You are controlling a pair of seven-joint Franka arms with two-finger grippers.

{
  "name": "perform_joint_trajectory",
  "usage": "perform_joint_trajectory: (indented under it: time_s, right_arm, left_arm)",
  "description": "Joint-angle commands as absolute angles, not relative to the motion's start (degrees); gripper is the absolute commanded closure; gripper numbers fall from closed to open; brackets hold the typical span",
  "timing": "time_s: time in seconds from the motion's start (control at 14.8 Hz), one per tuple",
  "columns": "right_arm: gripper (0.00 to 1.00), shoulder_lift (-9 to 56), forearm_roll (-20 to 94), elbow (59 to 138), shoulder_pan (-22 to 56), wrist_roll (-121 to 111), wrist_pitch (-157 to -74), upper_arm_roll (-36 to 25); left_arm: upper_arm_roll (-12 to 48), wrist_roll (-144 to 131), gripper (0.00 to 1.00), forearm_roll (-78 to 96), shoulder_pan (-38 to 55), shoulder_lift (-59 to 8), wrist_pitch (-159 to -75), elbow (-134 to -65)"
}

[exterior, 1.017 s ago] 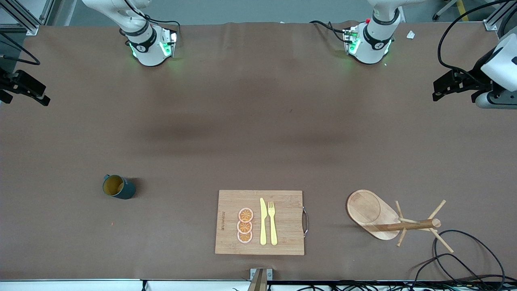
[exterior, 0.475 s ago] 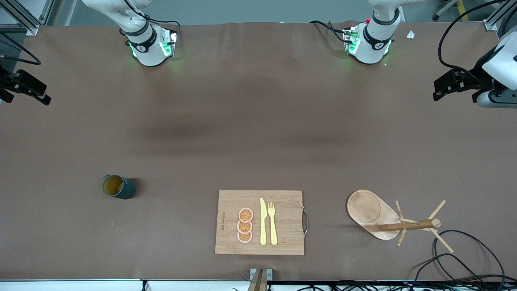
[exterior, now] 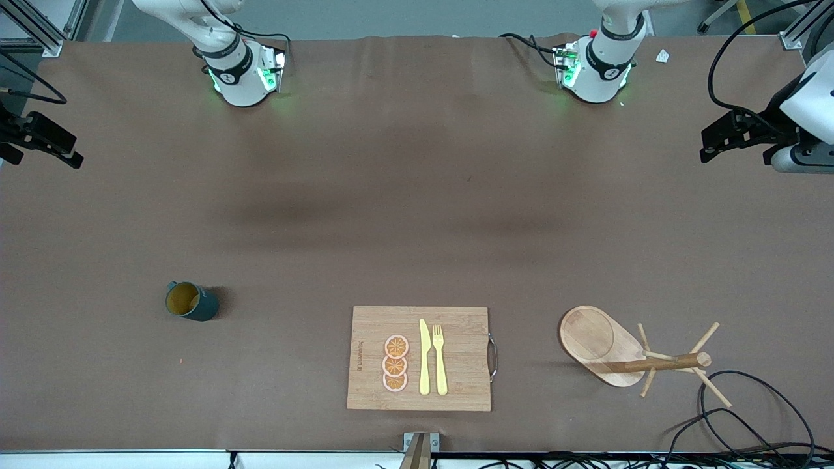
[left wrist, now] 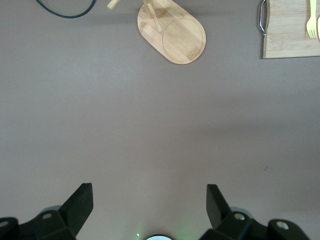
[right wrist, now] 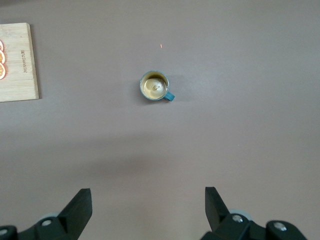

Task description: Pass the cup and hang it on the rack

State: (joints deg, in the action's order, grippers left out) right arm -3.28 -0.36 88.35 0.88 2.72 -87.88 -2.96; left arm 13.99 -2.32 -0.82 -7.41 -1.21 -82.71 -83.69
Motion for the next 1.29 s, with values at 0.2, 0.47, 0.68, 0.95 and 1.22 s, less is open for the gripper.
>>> perform_joint_trajectory:
  time_s: [0.2, 0.47, 0.68, 0.95, 1.22]
  right_arm:
    - [0.0, 0.6, 0.4, 88.9, 0.1, 2.5, -87.8, -2.6]
    - [0.0, 6.7, 0.4, 88.7, 0.1, 2.5, -88.6, -2.6]
    - [0.0, 13.2, 0.8, 88.7, 0.7, 2.9, -92.6, -2.6]
    - [0.0, 22.8, 0.8, 88.7, 2.3, 3.6, -102.1, -2.4]
    - [0.0, 30.8, 3.1, 88.7, 2.1, 3.3, -112.3, -2.4]
  left_arm:
    - [14.1, -1.8, 0.0, -1.2, -7.6, -1.1, -82.8, -82.8]
    - [13.8, -1.7, 0.0, -1.4, -7.6, -1.1, -83.0, -82.7]
    - [13.7, -1.7, 0.0, -1.6, -7.7, -1.0, -83.0, -82.7]
    - [13.7, -1.8, 0.0, -1.6, -7.6, -1.2, -83.7, -82.8]
    - [13.9, -2.6, 0.0, -1.5, -7.4, -1.3, -83.7, -82.7]
